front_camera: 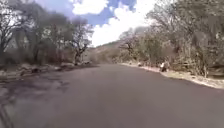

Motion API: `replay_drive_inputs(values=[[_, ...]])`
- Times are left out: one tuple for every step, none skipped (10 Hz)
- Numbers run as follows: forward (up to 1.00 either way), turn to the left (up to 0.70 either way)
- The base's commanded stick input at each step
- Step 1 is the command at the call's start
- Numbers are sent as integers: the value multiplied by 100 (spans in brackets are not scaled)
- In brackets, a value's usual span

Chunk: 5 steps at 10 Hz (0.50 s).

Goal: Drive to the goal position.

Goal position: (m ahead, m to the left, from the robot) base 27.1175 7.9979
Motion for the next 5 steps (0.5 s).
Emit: replay_drive_inputs(values=[[70, 0], [70, 0], [70, 0], [70, 0], [70, 0]])
